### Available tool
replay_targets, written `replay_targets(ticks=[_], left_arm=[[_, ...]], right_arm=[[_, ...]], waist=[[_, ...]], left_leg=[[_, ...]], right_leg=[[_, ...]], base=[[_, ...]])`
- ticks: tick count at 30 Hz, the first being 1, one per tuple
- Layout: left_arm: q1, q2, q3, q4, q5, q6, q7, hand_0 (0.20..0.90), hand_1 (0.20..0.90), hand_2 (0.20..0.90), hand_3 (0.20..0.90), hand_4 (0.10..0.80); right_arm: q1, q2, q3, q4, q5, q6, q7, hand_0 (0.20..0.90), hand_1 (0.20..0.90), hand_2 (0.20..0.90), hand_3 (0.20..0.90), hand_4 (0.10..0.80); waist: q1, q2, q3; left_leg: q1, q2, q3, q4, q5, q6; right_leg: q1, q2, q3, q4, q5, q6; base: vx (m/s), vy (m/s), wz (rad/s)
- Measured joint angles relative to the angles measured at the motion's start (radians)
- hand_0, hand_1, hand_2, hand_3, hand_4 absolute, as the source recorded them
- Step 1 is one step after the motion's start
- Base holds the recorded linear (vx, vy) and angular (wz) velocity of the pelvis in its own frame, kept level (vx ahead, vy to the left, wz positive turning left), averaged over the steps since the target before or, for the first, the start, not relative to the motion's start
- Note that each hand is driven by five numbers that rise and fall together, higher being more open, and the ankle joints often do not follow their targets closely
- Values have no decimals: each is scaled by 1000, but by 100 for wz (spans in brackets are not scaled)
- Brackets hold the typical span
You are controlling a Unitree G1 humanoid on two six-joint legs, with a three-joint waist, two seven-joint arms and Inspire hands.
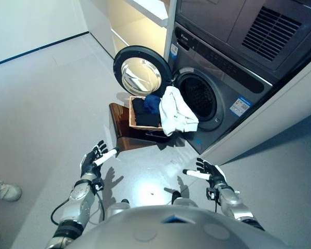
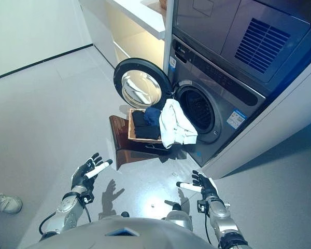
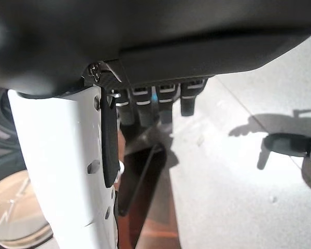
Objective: Pick up the clothes and place them into the washing machine
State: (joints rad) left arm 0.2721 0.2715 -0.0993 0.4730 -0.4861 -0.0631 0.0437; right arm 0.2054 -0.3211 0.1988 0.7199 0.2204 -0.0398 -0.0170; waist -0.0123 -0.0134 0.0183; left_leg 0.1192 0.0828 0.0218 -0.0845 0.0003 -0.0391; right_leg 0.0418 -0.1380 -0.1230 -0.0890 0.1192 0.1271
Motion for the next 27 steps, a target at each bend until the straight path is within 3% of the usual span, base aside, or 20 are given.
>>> replay_targets(ticks=[27], left_arm=[[3, 0, -2, 0, 20, 0, 1, 900, 900, 900, 900, 800]], right_arm=[[2, -2, 1, 0, -3, 18, 19, 900, 900, 900, 900, 800]], waist=[[-1, 5, 1]], left_leg=[[-6, 9, 12, 0, -6, 3]], right_leg=[[-18, 5, 23, 0, -1, 0]], base=[[6, -16, -2]])
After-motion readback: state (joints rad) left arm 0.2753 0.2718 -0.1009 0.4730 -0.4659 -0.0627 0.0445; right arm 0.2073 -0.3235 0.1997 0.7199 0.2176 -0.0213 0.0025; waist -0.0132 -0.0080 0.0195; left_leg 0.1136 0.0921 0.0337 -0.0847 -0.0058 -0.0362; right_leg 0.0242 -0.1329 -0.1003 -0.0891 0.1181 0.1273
